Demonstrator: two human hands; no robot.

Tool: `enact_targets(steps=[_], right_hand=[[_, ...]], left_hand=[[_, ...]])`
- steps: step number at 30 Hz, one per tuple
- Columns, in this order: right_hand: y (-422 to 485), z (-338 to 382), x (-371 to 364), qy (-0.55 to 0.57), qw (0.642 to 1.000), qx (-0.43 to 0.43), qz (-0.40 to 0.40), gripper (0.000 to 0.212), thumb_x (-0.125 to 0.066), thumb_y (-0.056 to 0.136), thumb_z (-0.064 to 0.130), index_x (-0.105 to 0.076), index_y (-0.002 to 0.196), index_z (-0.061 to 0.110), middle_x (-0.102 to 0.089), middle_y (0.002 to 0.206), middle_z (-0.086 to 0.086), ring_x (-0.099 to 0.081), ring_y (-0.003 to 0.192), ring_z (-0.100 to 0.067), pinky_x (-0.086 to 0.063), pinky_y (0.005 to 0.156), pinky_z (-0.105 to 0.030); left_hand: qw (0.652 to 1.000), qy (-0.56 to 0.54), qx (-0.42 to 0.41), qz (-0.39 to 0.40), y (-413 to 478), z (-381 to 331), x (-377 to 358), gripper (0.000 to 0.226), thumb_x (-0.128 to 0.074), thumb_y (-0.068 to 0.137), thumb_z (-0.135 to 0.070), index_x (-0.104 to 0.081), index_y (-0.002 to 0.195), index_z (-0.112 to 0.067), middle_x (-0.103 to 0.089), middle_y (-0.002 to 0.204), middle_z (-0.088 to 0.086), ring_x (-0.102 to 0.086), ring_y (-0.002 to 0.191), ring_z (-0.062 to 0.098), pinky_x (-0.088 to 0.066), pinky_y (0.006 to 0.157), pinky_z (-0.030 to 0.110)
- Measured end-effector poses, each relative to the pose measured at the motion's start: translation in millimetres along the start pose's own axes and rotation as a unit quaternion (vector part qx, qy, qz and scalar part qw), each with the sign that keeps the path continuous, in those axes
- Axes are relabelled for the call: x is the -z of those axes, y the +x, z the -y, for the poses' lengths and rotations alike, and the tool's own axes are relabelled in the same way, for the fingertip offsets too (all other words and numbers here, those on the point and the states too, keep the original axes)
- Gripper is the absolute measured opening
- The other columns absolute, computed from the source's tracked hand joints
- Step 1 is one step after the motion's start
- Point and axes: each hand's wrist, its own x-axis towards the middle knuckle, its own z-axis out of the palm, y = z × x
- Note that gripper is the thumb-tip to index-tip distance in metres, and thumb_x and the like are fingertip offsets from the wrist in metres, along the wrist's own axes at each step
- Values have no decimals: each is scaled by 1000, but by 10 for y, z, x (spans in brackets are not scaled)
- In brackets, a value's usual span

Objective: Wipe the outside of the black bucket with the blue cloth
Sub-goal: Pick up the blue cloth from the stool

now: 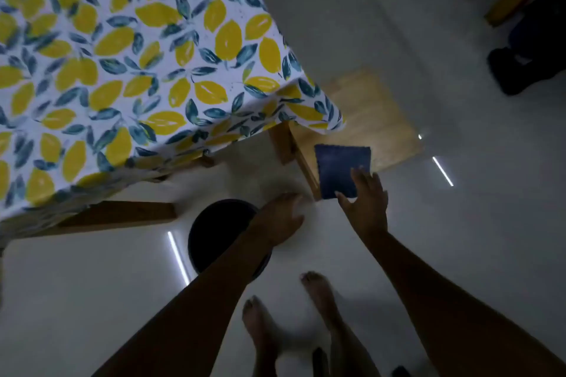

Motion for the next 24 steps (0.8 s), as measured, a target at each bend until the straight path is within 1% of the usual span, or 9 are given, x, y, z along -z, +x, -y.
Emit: enact_targets(steps=[3, 6, 8, 10, 12, 14, 18, 22, 24], right_hand=[[376, -16, -227, -49, 998, 10, 26, 80, -68, 80, 46, -33, 146, 17, -28, 156, -10, -22, 144, -35, -30, 104, -65], [579, -85, -539, -98, 994, 31, 46, 86, -70, 72, 56, -35, 142, 21, -34, 154, -11, -26, 140, -42, -37, 94, -67], [610, -145, -724, -129, 991, 42, 21, 81, -59, 75, 62, -34, 142, 24, -32, 155, -9, -23, 142, -42, -33, 95, -67], [601, -200, -836, -139, 989, 48, -21, 72, -47, 83, 60, -34, 145, 26, -29, 156, -6, -18, 144, -37, -27, 101, -64], [593, -259, -898, -121, 987, 64, -81, 57, -45, 89, 47, -42, 142, 25, -36, 154, -3, -23, 144, -33, -28, 103, -58], [631, -326, -943, -87, 984, 83, -133, 46, -48, 91, 35, -53, 135, 22, -46, 147, -1, -32, 140, -30, -34, 100, -51], [717, -371, -912, -11, 975, 139, -175, 35, -53, 88, 19, -65, 118, 6, -61, 131, -9, -50, 125, -31, -47, 92, -42], [562, -243, -731, 77, 979, 137, -127, 35, -48, 91, 19, -62, 119, 2, -68, 114, -15, -50, 105, -21, -43, 89, -30], [326, -126, -732, 124, 977, 142, -96, 32, -48, 89, 17, -62, 115, 4, -67, 101, -14, -51, 95, -19, -41, 83, -24]], left_hand=[[1000, 2, 4, -24, 380, 118, -89, 58, -51, 97, -30, -30, 148, -11, -34, 154, 9, -32, 141, 25, -26, 113, 32], [1000, -9, 9, -27, 662, 180, -210, 55, -50, 98, -27, -31, 147, -9, -36, 153, 10, -34, 139, 25, -26, 111, 29], [1000, -12, 3, -20, 786, 275, -326, 54, -50, 98, -25, -32, 146, -8, -37, 152, 11, -35, 139, 26, -26, 109, 27], [1000, -15, 12, -15, 880, 423, -483, 56, -51, 97, -26, -32, 147, -9, -36, 152, 10, -35, 139, 26, -26, 111, 29], [999, -23, 24, -1, 910, 548, -622, 58, -52, 96, -27, -31, 147, -10, -36, 153, 10, -36, 139, 27, -28, 114, 32], [999, -30, 39, 4, 901, 649, -734, 59, -52, 96, -28, -30, 148, -11, -34, 154, 9, -36, 139, 27, -29, 115, 34], [998, -35, 50, 8, 797, 811, -918, 58, -51, 96, -29, -29, 148, -12, -34, 154, 8, -36, 139, 25, -30, 115, 33], [998, -42, 54, 0, 661, 954, -1047, 57, -50, 97, -29, -31, 148, -12, -36, 154, 6, -36, 140, 22, -28, 113, 28], [998, -38, 55, -1, 584, 1059, -1121, 55, -50, 97, -29, -32, 147, -13, -38, 153, 6, -39, 138, 21, -29, 112, 26]])
